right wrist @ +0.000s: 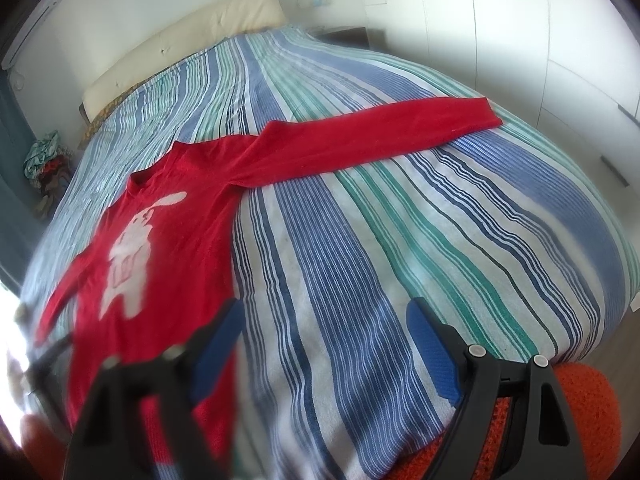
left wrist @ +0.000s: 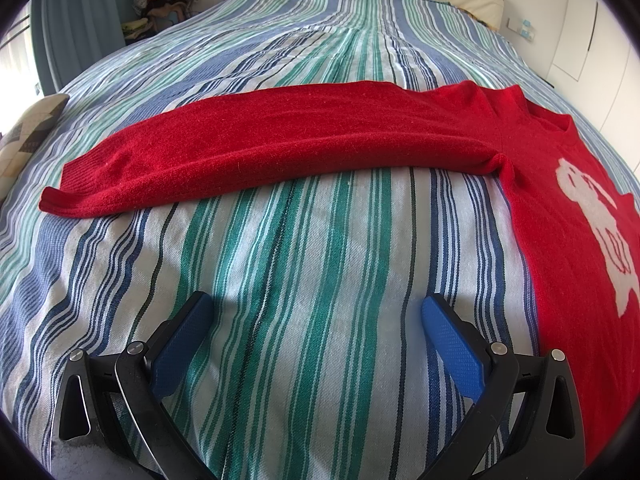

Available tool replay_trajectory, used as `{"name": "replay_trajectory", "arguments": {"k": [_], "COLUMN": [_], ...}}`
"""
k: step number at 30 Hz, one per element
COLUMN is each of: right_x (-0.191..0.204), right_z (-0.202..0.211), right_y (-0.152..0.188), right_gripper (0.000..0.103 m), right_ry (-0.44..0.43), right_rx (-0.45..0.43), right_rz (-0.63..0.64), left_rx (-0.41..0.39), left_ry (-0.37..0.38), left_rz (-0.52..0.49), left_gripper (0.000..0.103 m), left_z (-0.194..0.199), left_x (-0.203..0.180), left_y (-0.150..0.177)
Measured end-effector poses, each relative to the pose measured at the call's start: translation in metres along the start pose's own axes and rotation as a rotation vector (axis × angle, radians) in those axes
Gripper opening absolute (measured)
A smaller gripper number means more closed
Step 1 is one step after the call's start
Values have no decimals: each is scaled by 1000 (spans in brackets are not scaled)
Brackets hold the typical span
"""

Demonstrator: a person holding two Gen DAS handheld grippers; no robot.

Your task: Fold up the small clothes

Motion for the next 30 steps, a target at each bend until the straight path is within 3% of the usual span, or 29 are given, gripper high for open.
{"name": "replay_trajectory", "arguments": {"k": [30], "right_x": [-5], "right_z": [2], "right_y": [2], "right_gripper": [83], "right_ry": [-7], "right_rx": [1], "right_rz": [-37], "left_rx": [-1], "left_ry": [0], "left_rz": [0], "left_gripper": [103], "left_z": [0], "left_x": [0], "left_y": [0]}}
Point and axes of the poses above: each gripper's, at about its wrist camera, not at the fingertips, and z roughly against the way its jaws point, x to its left, y to its underside, the point moved 2 cm from there along -z, roughly the way its jaws point, and after that the axes turned 13 degrees about z, right-handed, at the moved point
